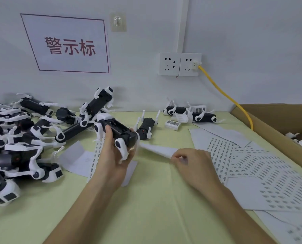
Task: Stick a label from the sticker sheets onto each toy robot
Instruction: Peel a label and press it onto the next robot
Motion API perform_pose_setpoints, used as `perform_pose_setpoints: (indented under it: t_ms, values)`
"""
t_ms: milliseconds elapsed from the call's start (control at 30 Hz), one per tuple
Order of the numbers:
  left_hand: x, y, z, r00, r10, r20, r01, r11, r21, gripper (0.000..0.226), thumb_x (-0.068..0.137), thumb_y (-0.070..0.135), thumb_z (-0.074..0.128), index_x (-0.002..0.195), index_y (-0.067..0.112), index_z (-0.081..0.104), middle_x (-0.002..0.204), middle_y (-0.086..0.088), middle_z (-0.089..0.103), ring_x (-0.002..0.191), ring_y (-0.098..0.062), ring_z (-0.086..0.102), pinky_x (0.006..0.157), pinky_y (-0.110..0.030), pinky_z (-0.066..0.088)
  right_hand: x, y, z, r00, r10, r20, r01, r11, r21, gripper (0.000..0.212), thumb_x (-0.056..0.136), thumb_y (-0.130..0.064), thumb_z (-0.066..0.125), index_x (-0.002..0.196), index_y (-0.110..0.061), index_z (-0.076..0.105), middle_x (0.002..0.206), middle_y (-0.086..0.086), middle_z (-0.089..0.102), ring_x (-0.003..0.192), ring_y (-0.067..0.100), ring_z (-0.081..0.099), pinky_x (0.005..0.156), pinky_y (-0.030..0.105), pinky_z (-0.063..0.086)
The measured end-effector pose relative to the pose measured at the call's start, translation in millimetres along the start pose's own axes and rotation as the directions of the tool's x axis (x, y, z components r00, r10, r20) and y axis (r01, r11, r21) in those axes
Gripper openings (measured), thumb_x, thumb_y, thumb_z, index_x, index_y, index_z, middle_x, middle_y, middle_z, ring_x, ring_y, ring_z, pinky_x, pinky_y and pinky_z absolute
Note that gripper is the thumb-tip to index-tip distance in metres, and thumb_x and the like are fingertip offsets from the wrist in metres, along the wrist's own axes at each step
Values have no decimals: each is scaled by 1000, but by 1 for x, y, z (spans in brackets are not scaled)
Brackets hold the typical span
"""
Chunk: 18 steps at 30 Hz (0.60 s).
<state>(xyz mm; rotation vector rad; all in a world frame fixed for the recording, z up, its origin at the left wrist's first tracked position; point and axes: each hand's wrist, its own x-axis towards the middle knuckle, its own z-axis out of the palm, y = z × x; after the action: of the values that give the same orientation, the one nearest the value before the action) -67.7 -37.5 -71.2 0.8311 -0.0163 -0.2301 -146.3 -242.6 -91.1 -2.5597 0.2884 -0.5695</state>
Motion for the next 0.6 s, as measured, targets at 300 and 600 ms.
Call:
perform_pose_setpoints:
  t_ms: [300, 600]
  values:
    - [-13, 4, 5, 983, -108, 146, 112, 994, -19, 18, 80, 33, 76, 82, 15, 78, 91, -4, 71, 89, -20, 69, 56, -17, 56, 9, -9, -21, 967, 179, -179, 26, 633, 774, 22, 100, -18, 62, 84, -27, 73, 75, -14, 69, 70, 2, 58, 65, 19, 43]
    - [-17, -3, 4, 911, -70, 406, 39, 996, 85, 39, 90, 41, 64, 115, 12, 69, 118, -12, 64, 88, -36, 60, 115, -61, 34, 9, -9, -25, 985, 147, -85, -36, 668, 743, 19, 98, -7, 62, 91, -20, 74, 79, -9, 74, 72, 7, 62, 67, 18, 46]
